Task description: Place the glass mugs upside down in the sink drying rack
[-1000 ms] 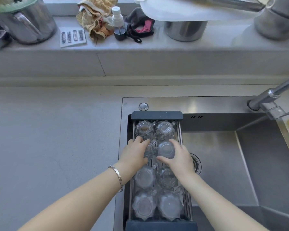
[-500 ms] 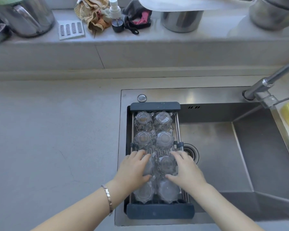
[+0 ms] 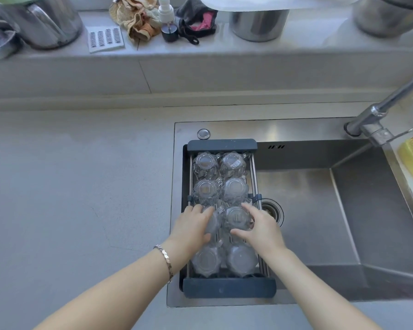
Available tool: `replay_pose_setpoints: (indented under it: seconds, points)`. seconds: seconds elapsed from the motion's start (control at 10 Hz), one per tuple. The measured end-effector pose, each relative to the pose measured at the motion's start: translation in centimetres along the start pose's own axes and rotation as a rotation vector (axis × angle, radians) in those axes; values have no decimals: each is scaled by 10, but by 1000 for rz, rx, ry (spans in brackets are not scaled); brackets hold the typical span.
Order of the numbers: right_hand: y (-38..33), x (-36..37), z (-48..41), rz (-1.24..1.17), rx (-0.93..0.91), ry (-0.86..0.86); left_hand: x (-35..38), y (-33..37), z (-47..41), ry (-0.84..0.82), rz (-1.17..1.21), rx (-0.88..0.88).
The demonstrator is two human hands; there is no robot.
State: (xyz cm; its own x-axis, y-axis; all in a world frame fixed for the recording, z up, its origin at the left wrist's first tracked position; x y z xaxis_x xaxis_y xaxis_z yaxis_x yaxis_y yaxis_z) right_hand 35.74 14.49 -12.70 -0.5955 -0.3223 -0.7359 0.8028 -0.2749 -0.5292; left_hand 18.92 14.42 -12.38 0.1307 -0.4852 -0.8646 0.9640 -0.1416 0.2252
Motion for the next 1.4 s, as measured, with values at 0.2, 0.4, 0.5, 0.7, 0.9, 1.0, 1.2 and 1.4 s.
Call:
replay_pose_setpoints:
  seconds: [0.2,0.4,0.5,0.7,0.9,1.0,1.2,1.4]
  points:
    - [4,5,5,-7,-19,-15,1,-2,3,37,18,20]
    - [7,-6,16,-70,21,-89,-1,8,34,212,47,92]
    - [12,-7,42,91,10,-114,7,13,51,151,38,149]
    - [8,18,67,135,88,-145,29,9,60,-74,3,22]
    - [13,27,67,72,44,-125,30,7,55,-120,-87,58]
    - [12,21,65,92,-38,-142,28,9,56,-122,-105,79]
    - [16,18,62,125,-97,-178,30,11,57,-111,-109,66]
    - [-1,6,53,321,-148,-288,22,12,53,-145,-36,2]
Point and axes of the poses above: each hand's wrist, its own z-axis away from the middle knuckle, its own x-axis out of the palm, y = z × x, the point moved 3 cm from there along -z, towards the middle knuckle, and after that the axes turned 5 degrees about y, right-handed, at the moved point
